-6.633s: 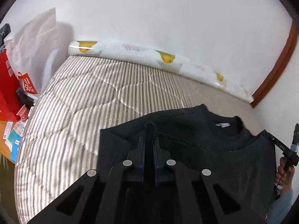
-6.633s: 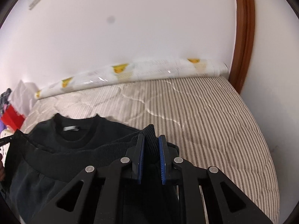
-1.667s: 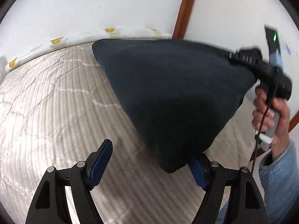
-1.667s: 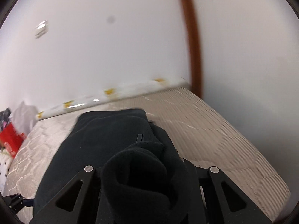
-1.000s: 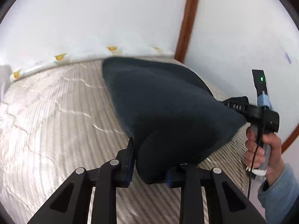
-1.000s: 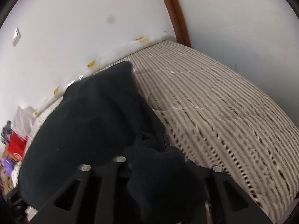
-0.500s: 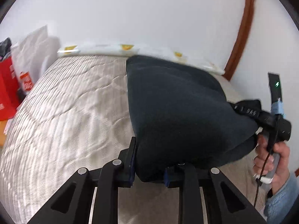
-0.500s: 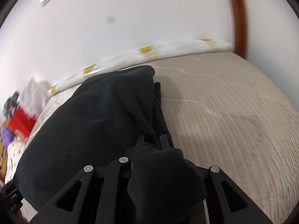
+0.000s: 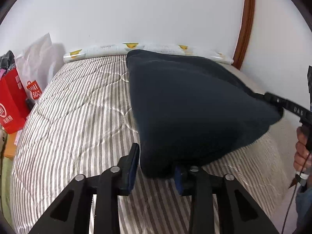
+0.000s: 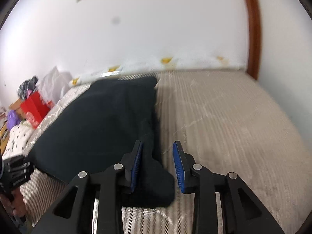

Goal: Fold small clothes

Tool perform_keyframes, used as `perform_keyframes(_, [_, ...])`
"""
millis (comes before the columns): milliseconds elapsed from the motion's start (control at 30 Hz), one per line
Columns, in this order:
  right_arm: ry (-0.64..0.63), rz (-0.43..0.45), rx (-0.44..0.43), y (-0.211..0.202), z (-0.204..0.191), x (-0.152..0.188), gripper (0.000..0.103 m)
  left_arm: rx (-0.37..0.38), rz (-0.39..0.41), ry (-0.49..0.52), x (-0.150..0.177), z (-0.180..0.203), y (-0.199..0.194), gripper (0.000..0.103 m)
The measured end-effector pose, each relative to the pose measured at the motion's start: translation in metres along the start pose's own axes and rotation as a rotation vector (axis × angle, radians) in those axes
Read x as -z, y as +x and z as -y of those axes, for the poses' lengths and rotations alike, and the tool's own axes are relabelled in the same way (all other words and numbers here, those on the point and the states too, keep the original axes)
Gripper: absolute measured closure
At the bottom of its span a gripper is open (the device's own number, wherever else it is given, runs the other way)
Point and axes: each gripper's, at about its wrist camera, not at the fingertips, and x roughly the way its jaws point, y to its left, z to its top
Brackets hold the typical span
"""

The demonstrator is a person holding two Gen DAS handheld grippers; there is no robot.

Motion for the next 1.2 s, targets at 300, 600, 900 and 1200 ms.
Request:
perform_keyframes(300, [-0.117, -0.028, -0.044, 0.029, -0.047, -0.003, 0.070, 0.001, 0.022, -0.056, 0.006, -0.008, -0.031, 0.058])
perform_keyframes(600, [-0.081, -0.132, 0.039, 0.036, -0.022, 0.012, 0.072, -0.007, 0.074, -0.015, -0.035, -0.001, -0.032, 0.056])
perform_keyframes(900, [-0.084, -0.150, 0.085, 0.015, -0.015, 0.000, 0.069, 0.036, 0.032, -0.084, -0.053, -0.003, 0.001, 0.049])
perform_keyframes(1200, [-0.069, -0.164, 0.088, 0.013, -0.015, -0.009, 0.069, 0.032, -0.009, -0.102, -0.047, -0.006, 0.010, 0.048])
